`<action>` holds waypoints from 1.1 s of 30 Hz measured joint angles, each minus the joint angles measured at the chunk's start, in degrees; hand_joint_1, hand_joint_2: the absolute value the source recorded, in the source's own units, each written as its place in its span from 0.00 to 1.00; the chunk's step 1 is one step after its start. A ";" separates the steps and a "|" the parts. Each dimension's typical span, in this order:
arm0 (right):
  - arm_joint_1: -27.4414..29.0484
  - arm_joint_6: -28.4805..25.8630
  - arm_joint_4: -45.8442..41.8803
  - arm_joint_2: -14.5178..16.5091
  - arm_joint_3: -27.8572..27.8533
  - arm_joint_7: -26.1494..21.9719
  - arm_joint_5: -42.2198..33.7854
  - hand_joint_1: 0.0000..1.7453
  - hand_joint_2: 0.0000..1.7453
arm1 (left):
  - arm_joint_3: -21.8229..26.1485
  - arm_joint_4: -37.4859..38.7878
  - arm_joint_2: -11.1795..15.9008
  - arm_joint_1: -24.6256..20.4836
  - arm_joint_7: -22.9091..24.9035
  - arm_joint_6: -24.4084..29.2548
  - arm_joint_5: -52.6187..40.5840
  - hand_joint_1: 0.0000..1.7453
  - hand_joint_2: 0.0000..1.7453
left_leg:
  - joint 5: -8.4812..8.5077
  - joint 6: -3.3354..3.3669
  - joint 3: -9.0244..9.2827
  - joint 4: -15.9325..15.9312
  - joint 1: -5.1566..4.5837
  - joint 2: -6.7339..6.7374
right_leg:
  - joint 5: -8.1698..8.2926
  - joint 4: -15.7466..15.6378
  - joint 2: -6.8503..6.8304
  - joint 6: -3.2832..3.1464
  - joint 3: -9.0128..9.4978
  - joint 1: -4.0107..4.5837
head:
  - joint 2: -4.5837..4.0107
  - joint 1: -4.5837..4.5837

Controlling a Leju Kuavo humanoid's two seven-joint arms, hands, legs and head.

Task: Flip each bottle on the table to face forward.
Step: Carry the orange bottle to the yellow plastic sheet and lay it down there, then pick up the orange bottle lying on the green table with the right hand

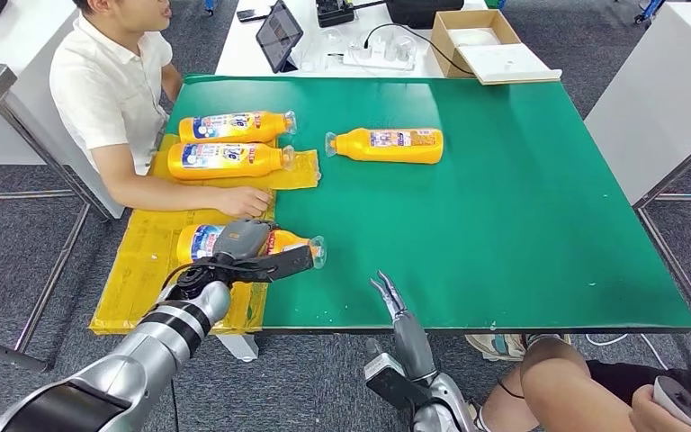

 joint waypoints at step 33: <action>-3.16 -3.92 4.61 -1.67 3.45 -1.71 -6.05 0.00 0.00 | 11.77 -15.96 -3.03 11.37 -32.32 -23.18 59.13 0.00 1.00 | 0.00 0.01 0.00 0.00 -0.01 -0.21 | -0.03 -0.02 -0.05 0.00 0.06 -0.01 | 0.00 0.01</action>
